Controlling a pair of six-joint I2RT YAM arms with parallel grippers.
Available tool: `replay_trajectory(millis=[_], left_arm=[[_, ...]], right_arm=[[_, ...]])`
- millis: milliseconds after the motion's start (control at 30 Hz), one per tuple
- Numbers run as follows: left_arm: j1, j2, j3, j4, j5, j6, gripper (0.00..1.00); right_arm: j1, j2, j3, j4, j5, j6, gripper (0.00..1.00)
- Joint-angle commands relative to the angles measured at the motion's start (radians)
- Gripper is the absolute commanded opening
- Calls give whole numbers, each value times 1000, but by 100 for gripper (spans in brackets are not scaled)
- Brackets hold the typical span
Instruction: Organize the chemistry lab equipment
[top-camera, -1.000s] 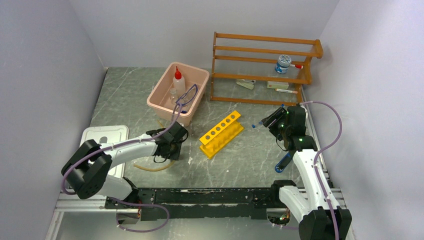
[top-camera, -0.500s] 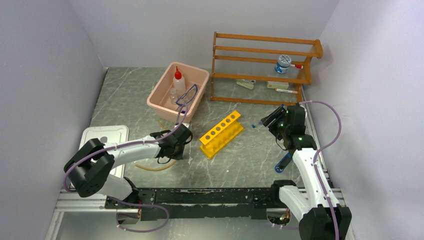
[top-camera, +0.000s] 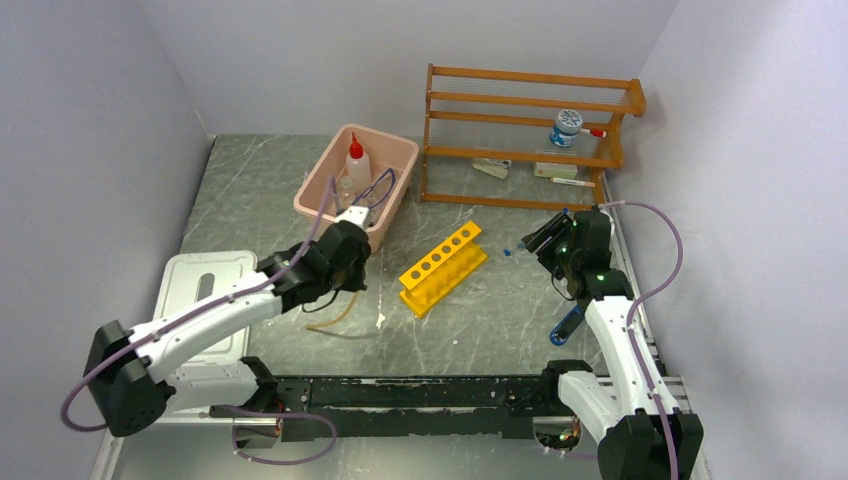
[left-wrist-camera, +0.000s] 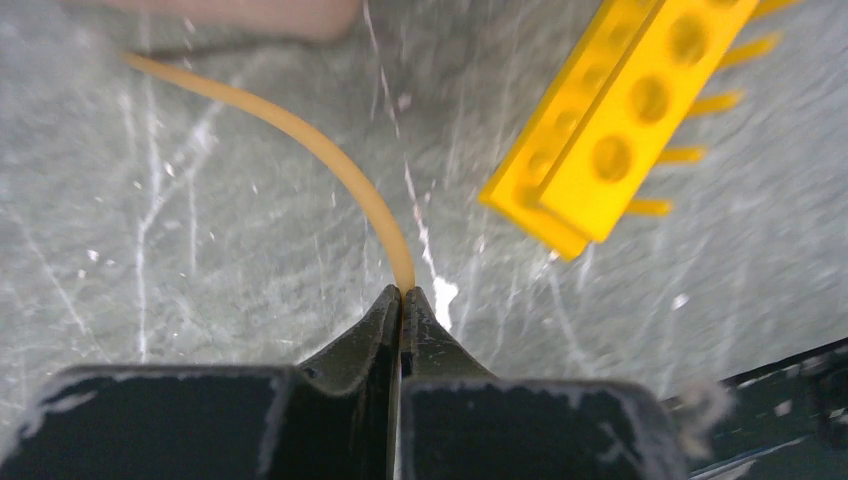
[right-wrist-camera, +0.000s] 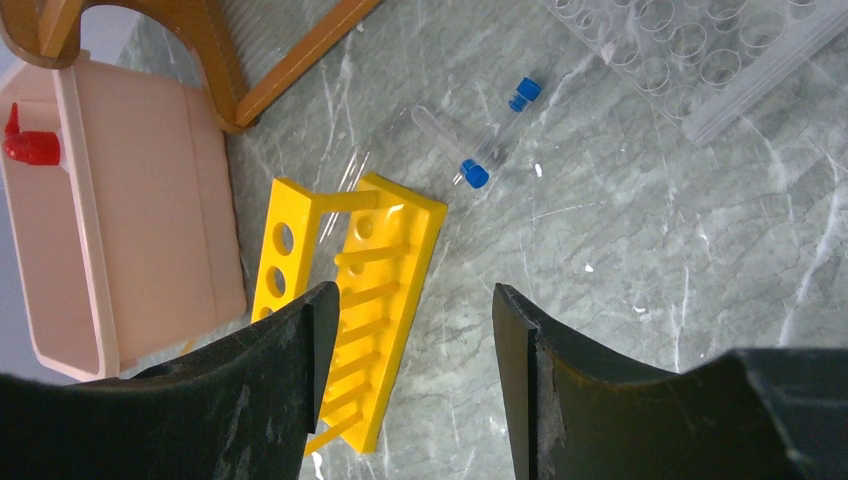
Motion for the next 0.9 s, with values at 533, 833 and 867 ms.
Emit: replay_trajectory(millis=[533,833,867], left_arm=[[-2,2,749,-170,-276,250,5],[67,207,935,-153,-101,410,5],[84,226,943,-145,-58,422,5]], right_arm=[[-9,2,26,25,-14,9,61],[-9,-1,27,21,-14,7,61],[-8,-1,28,20,-13,6,61]])
